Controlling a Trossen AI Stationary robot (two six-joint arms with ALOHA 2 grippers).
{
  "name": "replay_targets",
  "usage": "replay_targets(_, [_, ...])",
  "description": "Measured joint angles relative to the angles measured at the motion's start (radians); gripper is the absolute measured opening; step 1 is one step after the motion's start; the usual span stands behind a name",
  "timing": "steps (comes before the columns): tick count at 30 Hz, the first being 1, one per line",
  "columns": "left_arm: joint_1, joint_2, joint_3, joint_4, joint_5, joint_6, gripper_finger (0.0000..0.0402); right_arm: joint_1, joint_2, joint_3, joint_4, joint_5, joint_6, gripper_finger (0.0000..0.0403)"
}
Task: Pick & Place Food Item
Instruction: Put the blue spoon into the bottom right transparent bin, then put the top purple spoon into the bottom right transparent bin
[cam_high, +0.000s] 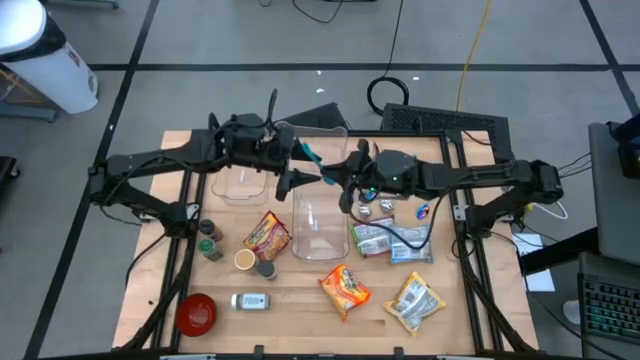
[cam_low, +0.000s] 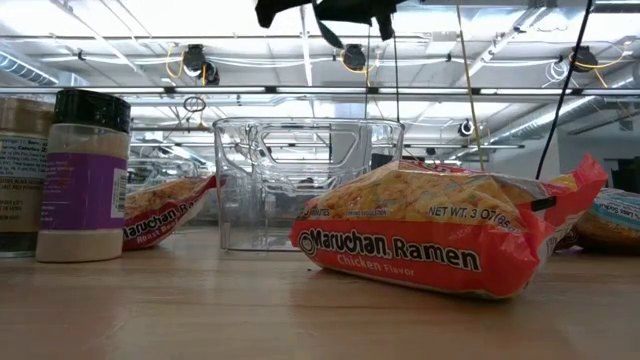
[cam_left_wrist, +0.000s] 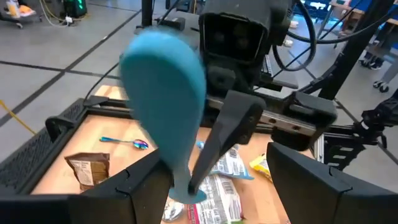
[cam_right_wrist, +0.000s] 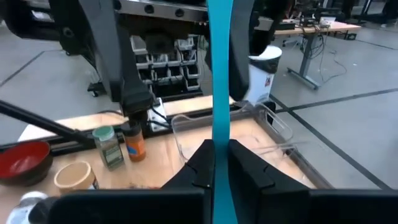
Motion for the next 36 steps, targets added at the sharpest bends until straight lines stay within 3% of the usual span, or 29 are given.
replay_targets(10, [-0.001, -0.001, 0.007, -0.008, -0.025, -0.001, 0.0261, 0.000, 0.005, -0.001, -0.007, 0.002, -0.008, 0.0001])
replay_targets(20, [0.008, -0.015, 0.007, -0.037, -0.043, 0.014, 0.0213, -0.001, 0.005, -0.001, -0.014, 0.002, -0.008, 0.0000])
replay_targets(28, [0.008, -0.013, 0.007, -0.044, -0.044, 0.014, 0.0198, -0.007, 0.005, -0.002, -0.007, 0.001, -0.008, 0.0000])
replay_targets(36, [0.008, -0.013, 0.007, -0.058, -0.044, 0.056, 0.0198, -0.007, 0.005, -0.002, -0.007, 0.000, 0.001, 0.0023])
